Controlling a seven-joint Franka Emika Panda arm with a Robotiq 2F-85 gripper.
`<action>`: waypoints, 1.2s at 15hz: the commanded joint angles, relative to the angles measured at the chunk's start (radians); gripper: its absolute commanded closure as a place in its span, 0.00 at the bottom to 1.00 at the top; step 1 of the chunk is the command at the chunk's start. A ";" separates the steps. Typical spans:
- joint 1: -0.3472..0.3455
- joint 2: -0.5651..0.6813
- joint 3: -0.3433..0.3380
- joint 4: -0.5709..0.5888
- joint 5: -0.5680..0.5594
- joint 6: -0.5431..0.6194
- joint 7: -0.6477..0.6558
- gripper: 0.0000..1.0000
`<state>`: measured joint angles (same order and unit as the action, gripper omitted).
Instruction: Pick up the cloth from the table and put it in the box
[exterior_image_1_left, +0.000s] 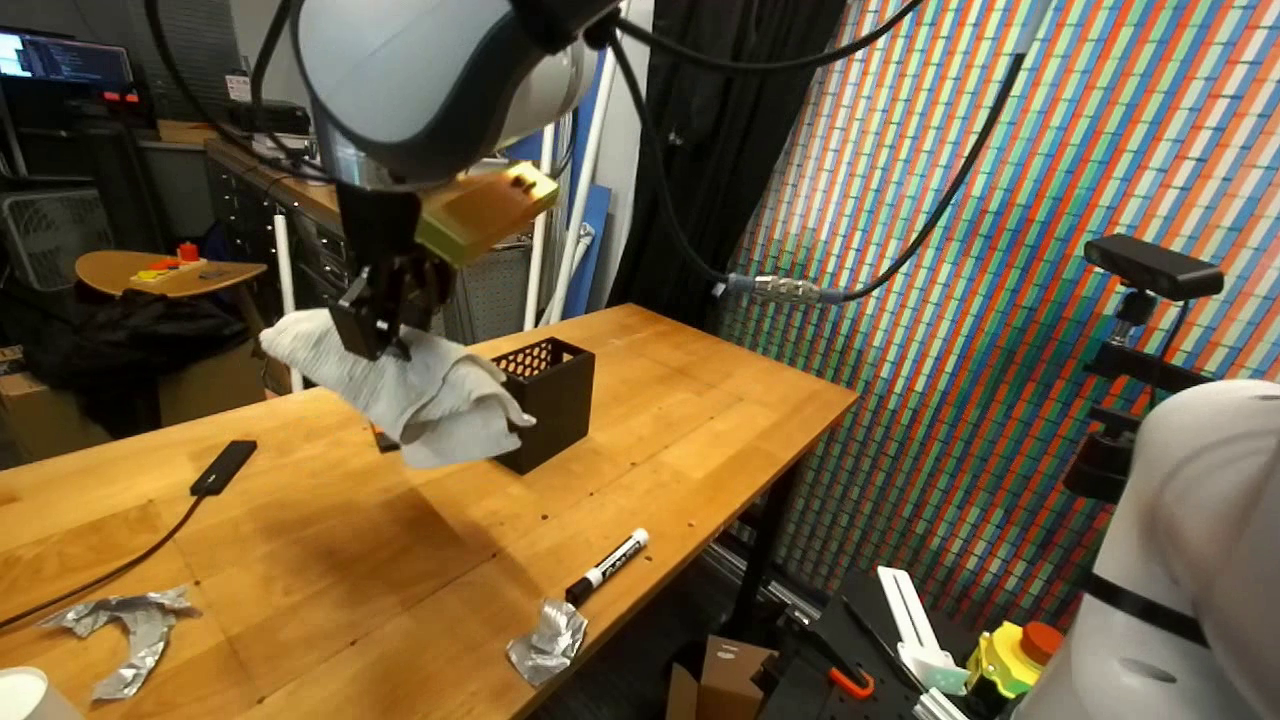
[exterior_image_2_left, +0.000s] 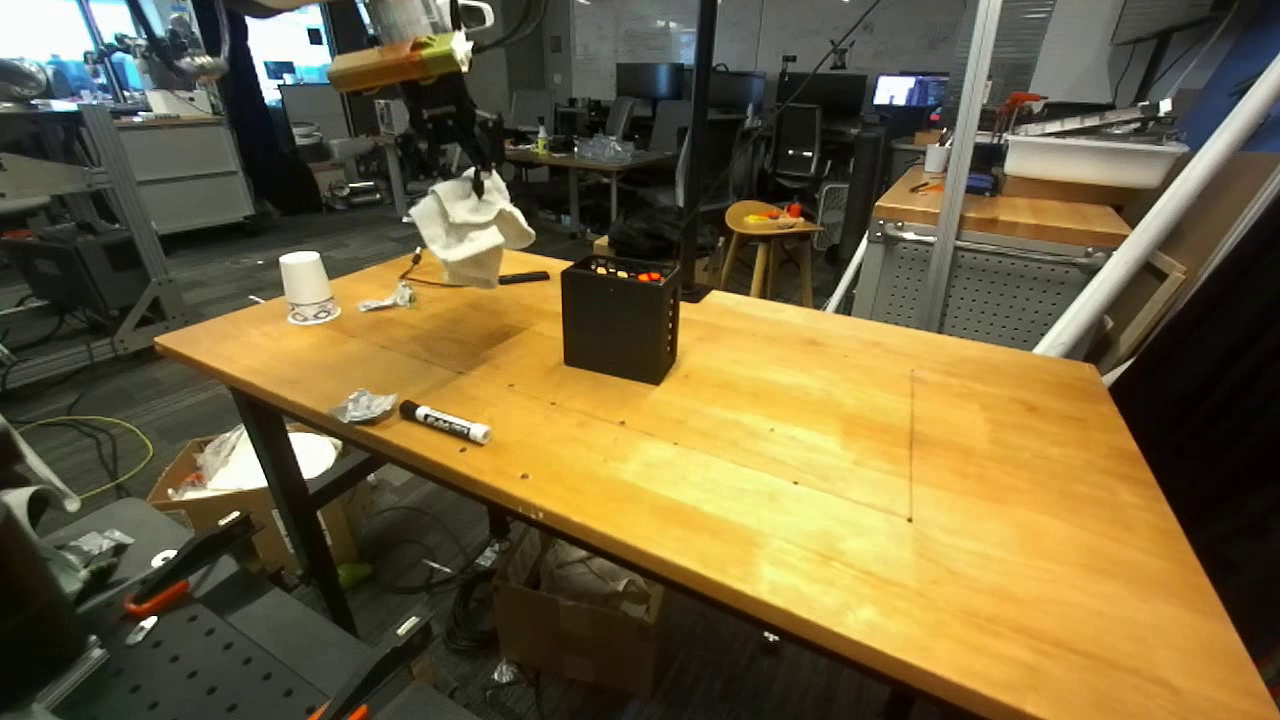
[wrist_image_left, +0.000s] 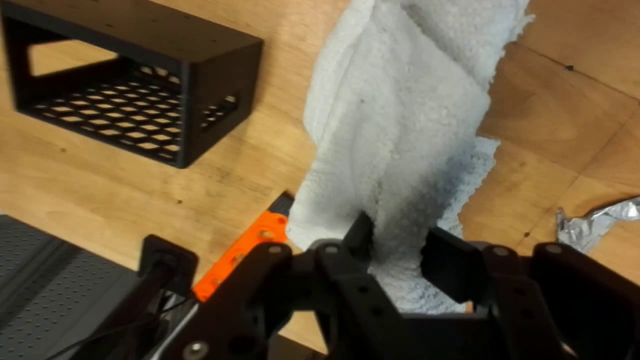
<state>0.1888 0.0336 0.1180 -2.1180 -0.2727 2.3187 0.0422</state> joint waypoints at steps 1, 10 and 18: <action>-0.043 -0.094 -0.014 0.017 -0.090 -0.093 0.073 0.94; -0.157 0.066 -0.085 0.221 -0.197 -0.142 -0.036 0.94; -0.218 0.259 -0.101 0.320 0.043 -0.183 -0.238 0.94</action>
<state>-0.0096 0.2376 0.0126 -1.8572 -0.3436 2.1826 -0.1077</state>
